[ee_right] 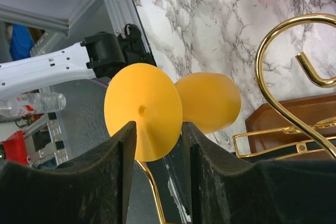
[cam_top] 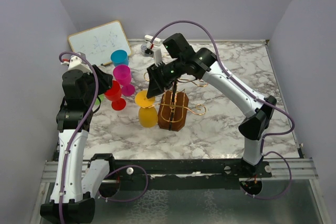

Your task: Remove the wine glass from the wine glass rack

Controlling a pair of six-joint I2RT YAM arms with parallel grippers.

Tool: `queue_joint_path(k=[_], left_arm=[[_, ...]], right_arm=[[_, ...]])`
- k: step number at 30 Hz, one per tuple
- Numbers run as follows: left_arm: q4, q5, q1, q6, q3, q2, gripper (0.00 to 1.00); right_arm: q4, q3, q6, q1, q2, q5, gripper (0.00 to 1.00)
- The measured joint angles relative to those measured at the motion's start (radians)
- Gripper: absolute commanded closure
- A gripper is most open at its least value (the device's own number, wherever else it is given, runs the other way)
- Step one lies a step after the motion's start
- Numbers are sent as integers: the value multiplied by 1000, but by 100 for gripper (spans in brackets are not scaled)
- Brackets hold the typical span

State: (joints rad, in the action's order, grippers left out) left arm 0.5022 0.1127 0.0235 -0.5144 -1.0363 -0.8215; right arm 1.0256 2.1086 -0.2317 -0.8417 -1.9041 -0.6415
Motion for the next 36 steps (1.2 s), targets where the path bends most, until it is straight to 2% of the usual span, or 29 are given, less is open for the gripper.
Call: queue_joint_path(k=[5,36], left_arm=[[0,0,-6,1,0,2,60],[0,-4,-6,10,19,14,60]], right_arm=[[-1,0,-4,-9,-2,-5,66],[-159,-67,-86,-31,35,-109,70]])
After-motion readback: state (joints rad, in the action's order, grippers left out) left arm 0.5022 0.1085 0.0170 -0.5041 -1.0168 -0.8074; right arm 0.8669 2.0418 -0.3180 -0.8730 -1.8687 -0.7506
